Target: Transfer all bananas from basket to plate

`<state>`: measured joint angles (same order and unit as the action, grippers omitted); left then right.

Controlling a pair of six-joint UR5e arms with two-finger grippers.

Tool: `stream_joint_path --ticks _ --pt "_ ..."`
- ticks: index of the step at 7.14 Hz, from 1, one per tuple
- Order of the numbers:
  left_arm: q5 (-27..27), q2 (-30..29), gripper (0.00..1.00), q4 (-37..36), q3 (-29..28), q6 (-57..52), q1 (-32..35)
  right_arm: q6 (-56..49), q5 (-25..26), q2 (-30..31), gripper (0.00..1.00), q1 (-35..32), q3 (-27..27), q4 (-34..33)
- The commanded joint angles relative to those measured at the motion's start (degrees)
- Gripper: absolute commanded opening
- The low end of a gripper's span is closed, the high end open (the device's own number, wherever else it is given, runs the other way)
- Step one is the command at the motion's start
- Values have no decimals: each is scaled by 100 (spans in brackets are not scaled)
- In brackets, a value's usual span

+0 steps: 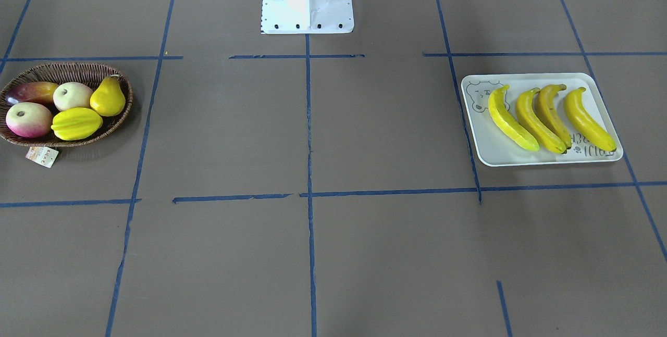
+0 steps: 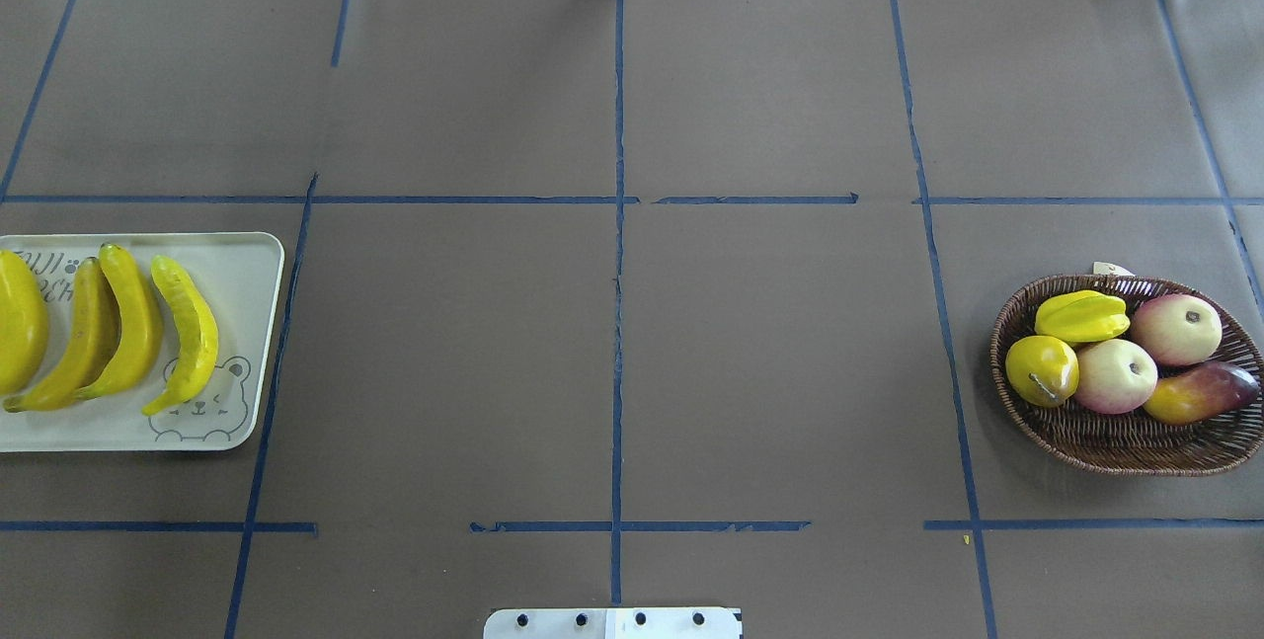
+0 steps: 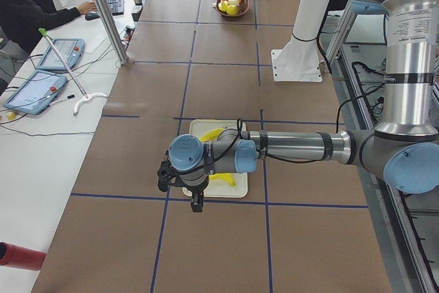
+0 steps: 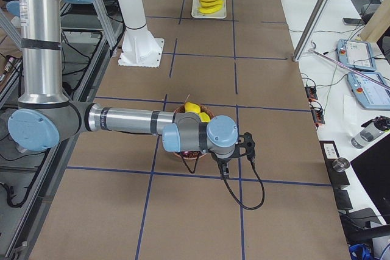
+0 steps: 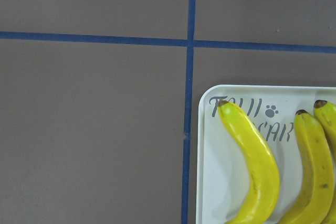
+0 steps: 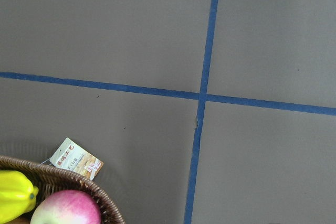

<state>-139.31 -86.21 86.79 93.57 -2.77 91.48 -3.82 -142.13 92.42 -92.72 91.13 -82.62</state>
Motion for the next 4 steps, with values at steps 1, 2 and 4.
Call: stream_joint_path --ticks 1,2,4 --pt "-9 -9 100 40 -5 5 -7 74 -25 39 100 -1 -17 -44" --pt "0 -18 100 40 3 5 -7 74 -34 74 100 -1 -17 -44" --pt "0 -36 100 49 -5 5 -7 74 -34 285 100 -27 -34 -53"
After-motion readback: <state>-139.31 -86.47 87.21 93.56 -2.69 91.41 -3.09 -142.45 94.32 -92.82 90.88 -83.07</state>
